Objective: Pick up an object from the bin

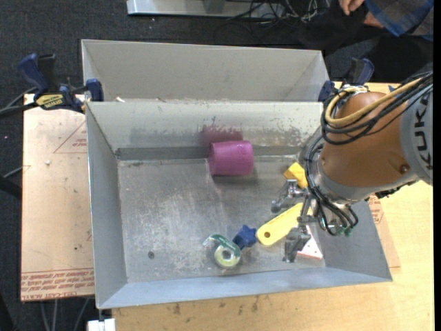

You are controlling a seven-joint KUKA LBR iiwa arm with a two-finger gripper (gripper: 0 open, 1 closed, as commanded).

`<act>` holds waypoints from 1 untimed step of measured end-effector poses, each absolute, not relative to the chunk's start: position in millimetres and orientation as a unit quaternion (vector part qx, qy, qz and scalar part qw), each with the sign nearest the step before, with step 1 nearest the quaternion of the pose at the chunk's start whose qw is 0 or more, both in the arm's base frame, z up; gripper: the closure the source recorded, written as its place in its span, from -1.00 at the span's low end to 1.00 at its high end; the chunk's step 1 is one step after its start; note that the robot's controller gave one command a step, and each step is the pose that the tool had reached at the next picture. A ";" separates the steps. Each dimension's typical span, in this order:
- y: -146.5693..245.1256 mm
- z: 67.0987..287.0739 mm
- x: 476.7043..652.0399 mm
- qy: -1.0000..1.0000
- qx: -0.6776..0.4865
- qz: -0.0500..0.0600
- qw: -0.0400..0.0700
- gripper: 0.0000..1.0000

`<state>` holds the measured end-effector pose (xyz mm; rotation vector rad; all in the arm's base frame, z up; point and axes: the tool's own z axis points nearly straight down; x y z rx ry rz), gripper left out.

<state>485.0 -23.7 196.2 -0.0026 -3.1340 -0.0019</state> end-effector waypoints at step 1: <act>-23.7 199.6 486.7 -1.000 0.000 0.000 0.000 -1.00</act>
Offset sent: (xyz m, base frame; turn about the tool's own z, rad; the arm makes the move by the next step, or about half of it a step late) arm 0.0378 0.0208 -0.1262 0.1776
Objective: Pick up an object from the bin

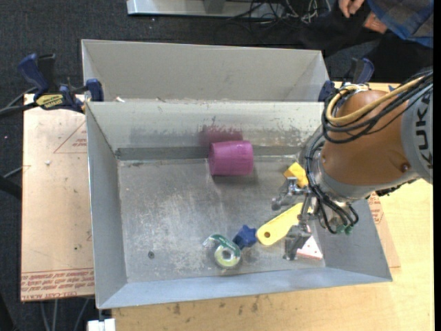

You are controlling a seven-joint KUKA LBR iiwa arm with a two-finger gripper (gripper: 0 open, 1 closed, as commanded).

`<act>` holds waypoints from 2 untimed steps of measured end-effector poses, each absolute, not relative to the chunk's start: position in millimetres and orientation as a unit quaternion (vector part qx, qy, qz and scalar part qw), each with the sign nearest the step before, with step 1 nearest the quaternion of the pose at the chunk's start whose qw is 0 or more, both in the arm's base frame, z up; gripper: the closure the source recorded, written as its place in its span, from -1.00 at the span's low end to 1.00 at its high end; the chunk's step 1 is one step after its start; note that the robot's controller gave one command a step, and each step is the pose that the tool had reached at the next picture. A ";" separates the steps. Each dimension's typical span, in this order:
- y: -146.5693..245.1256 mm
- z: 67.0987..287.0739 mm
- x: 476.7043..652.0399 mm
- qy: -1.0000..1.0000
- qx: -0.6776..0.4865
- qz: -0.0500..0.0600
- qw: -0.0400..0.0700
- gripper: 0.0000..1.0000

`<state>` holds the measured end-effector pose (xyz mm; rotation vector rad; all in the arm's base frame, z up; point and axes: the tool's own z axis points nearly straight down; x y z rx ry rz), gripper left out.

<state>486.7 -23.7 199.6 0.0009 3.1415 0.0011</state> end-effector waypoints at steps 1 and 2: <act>-4.4 82.1 525.9 0.996 0.089 0.000 -0.005 1.00; -4.1 82.2 526.4 0.996 0.089 0.000 -0.004 1.00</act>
Offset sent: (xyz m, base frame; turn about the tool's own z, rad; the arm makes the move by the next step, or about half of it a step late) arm 0.0000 0.0000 0.0000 0.0000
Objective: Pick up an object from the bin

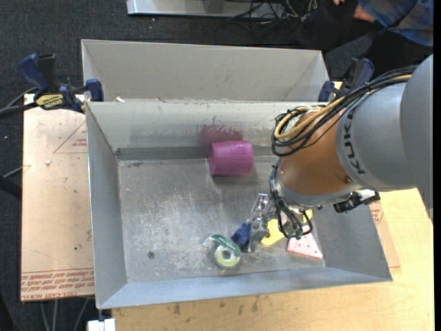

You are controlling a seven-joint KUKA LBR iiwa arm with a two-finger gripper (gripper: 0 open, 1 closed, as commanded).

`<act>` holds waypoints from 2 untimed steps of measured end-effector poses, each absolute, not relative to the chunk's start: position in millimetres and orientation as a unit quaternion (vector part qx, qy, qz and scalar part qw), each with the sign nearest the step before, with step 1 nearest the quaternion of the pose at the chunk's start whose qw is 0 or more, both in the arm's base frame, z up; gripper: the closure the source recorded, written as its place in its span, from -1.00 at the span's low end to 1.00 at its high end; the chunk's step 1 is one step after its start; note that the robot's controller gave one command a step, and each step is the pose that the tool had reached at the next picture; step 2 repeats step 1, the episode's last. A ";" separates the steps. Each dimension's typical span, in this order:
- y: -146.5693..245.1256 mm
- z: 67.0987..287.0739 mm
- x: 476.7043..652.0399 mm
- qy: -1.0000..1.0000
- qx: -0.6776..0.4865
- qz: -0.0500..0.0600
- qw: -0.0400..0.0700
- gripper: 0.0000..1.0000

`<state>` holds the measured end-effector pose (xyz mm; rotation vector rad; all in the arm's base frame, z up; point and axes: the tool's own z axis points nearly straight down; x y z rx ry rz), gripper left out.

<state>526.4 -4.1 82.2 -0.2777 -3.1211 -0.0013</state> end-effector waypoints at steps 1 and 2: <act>5.7 206.1 523.2 -0.997 -0.082 0.000 -0.001 1.00; 5.7 206.1 523.2 -0.997 -0.082 0.000 -0.001 1.00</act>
Offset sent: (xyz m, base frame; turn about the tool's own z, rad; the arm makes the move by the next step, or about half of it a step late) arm 0.0000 0.0000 0.0000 0.0000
